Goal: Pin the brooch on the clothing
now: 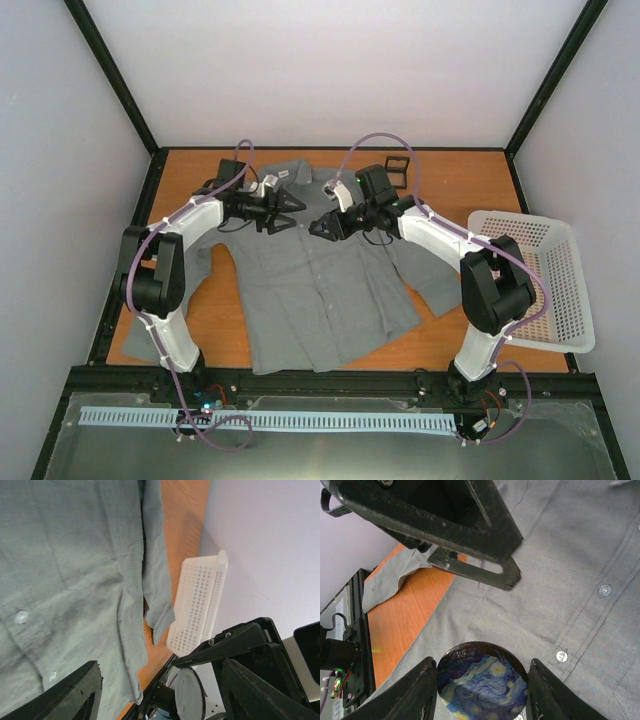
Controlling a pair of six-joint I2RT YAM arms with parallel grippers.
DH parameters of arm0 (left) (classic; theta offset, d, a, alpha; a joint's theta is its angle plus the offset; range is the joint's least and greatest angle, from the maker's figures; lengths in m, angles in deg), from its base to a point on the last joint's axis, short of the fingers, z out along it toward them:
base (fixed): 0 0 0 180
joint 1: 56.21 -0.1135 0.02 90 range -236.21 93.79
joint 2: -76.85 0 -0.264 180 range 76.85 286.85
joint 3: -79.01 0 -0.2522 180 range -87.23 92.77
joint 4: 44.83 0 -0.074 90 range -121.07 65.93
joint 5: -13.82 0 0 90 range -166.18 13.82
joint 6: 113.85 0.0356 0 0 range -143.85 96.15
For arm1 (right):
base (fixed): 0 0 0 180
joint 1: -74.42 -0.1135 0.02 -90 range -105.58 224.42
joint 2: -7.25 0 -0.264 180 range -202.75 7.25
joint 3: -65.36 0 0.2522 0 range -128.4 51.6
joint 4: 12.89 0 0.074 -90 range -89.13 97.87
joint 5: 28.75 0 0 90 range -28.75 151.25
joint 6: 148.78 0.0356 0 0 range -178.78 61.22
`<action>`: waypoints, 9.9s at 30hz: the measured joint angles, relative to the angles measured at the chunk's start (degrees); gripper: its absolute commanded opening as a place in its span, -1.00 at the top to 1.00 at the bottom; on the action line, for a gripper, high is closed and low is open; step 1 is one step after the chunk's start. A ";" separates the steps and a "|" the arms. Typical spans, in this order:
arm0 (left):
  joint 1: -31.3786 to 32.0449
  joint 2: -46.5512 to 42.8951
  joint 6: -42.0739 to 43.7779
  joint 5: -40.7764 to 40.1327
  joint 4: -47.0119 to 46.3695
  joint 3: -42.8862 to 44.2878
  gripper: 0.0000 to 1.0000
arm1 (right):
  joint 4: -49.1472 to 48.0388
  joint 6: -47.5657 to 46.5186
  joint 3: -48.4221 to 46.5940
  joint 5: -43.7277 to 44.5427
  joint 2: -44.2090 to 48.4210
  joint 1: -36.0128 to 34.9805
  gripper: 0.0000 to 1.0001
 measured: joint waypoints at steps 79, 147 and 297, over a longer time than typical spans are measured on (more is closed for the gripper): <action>5.40 -5.68 -18.12 -0.28 15.67 1.81 0.99 | -6.67 -22.12 19.28 27.28 21.33 -9.46 -0.87; 13.14 -25.11 32.70 11.28 -2.14 -4.04 0.34 | 32.15 -35.26 -3.04 -34.12 14.95 5.35 0.95; 16.72 -28.09 13.88 -12.44 -41.11 -2.16 0.99 | -23.63 48.98 -2.80 -13.75 21.55 5.68 0.38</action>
